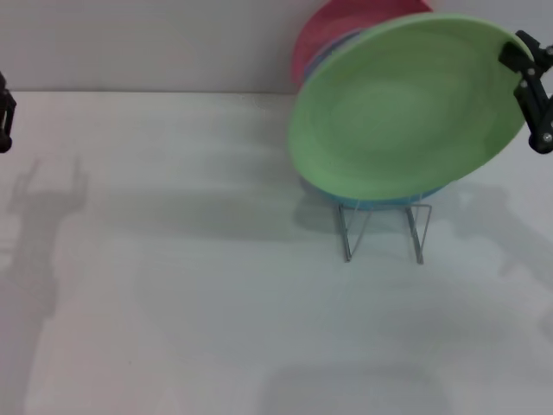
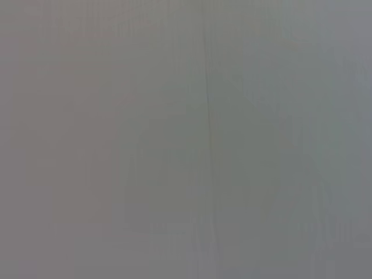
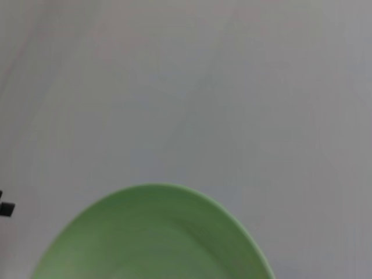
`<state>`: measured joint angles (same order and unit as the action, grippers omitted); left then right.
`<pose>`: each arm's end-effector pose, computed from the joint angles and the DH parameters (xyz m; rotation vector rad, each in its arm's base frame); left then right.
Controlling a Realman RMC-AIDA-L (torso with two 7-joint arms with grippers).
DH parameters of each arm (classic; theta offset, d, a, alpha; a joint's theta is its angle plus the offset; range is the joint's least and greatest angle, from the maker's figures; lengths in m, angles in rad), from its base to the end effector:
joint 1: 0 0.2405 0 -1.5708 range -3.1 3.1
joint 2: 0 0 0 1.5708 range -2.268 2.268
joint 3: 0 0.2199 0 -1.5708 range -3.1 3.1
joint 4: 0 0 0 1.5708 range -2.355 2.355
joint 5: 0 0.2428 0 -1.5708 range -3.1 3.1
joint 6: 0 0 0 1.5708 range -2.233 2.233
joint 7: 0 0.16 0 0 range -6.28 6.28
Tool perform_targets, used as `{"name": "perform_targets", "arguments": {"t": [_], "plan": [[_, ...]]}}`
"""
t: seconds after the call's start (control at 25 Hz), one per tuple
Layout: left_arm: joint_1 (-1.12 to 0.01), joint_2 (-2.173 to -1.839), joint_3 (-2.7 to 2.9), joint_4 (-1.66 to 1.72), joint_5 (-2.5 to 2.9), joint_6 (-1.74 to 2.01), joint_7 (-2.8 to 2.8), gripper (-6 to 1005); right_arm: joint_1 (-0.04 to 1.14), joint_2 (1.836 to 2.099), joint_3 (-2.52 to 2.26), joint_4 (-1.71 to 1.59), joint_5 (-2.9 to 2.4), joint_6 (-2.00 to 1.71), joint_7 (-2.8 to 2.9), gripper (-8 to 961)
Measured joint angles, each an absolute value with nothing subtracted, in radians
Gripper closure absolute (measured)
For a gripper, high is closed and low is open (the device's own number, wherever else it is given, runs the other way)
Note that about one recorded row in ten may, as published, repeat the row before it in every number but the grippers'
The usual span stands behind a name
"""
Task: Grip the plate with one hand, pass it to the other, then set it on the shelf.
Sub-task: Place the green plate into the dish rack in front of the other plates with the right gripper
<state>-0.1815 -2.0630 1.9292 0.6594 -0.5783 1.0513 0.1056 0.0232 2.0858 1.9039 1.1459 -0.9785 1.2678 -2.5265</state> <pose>-0.2818 0.3543 0.0231 -1.4085 -0.4070 -0.7303 0.2097 0.3297 0.0926 -1.9699 -0.2758 0.7718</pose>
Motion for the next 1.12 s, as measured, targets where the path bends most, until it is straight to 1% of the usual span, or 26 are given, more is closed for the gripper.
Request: {"name": "perform_targets", "arguments": {"t": [0.24, 1.12], "plan": [[-0.192, -2.064, 1.953, 0.64, -0.578, 1.048, 0.094, 373, 0.031, 2.085, 1.928, 1.119, -0.977, 1.271, -2.618, 917], [-0.189, -2.065, 2.004, 0.633, -0.578, 1.046, 0.083, 375, 0.045, 2.082, 1.945, 1.039, -1.023, 1.273, -2.682, 917]]}}
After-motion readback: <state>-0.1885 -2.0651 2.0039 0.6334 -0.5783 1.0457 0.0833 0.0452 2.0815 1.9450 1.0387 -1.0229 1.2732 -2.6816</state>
